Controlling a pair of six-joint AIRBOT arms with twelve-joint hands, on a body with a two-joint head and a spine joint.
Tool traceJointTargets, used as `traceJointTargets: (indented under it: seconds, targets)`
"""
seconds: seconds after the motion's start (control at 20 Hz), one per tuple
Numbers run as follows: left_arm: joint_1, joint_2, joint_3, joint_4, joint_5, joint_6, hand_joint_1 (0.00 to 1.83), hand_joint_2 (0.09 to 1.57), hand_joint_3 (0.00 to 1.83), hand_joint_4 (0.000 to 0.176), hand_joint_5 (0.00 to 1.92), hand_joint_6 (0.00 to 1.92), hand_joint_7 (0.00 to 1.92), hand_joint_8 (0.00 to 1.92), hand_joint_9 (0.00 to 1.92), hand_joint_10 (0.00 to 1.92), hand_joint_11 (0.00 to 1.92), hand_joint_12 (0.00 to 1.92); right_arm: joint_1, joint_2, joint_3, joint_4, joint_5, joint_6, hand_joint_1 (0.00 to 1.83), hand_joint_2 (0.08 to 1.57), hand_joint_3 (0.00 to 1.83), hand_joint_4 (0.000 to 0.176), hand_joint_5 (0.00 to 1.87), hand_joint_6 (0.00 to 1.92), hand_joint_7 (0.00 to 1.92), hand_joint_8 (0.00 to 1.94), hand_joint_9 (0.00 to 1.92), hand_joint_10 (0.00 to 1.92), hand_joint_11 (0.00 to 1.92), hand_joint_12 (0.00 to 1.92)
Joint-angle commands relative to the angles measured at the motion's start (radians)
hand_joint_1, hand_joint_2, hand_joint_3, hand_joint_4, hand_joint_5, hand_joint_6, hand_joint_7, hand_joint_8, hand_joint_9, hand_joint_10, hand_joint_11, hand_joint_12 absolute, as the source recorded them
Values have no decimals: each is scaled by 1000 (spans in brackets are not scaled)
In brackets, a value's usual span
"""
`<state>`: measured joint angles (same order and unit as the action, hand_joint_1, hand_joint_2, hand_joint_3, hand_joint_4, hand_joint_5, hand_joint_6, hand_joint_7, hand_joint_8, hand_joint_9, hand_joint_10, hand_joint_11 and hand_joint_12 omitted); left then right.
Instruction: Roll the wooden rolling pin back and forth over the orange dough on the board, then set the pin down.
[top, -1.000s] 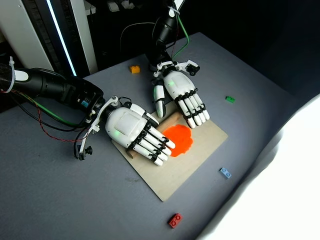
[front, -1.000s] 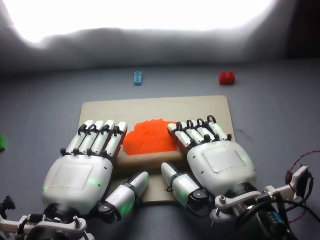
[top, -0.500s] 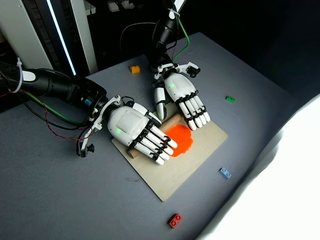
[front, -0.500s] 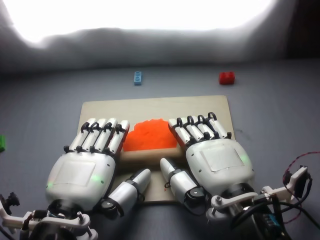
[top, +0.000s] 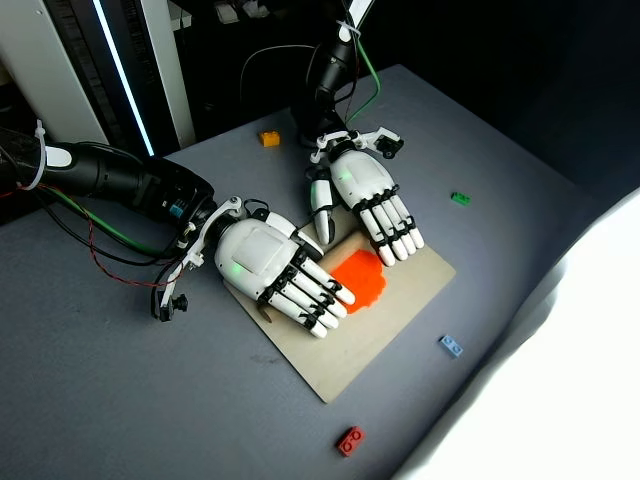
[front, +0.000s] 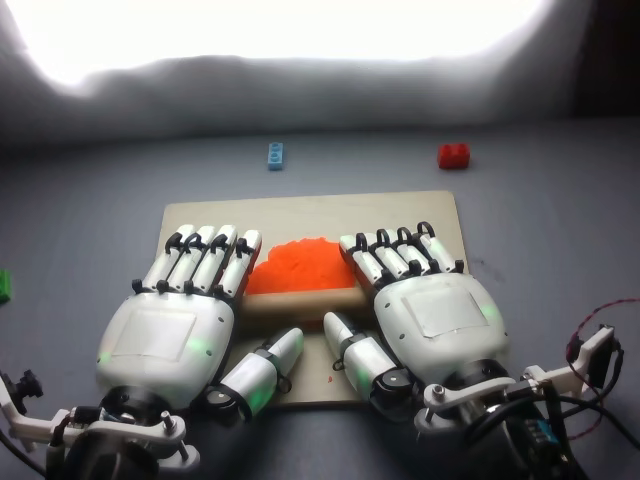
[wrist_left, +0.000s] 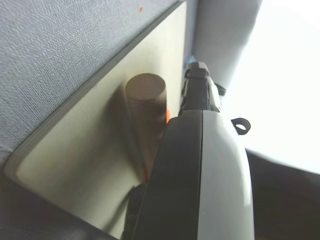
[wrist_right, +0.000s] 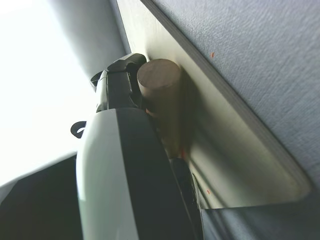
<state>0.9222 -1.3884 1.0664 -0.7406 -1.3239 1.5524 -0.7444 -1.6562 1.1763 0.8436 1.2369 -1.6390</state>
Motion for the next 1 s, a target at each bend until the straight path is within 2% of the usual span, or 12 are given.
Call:
traceJointTargets:
  seconds: [0.0, 0.3, 0.4, 0.95]
  targets:
    - [-10, 0, 9, 58, -96, 7, 0, 1335, 2, 0, 0, 0, 0, 0, 0, 0, 0, 0, 6, 1, 7, -73, 81, 5, 0, 1472, 0, 0, 224, 9, 255, 10, 235, 10, 0, 622]
    - [-22, -4, 26, 57, -77, 14, 0, 1334, 1, 0, 0, 0, 0, 0, 0, 0, 0, 0, 24, -16, 49, -73, 76, 13, 0, 1480, 2, 0, 244, 10, 281, 6, 254, 12, 0, 651]
    - [-28, -10, 37, 55, -67, 11, 0, 1333, 1, 0, 0, 0, 0, 0, 0, 0, 0, 0, 25, -24, 68, -73, 73, 13, 0, 1480, 2, 0, 227, 1, 247, 2, 230, 1, 0, 574]
    - [-40, -27, 72, 24, -43, -20, 0, 1333, 1, 0, 0, 0, 0, 0, 0, 0, 0, 0, 34, -46, 115, -86, 69, 24, 0, 1480, 1, 0, 226, 1, 246, 2, 228, 0, 0, 563]
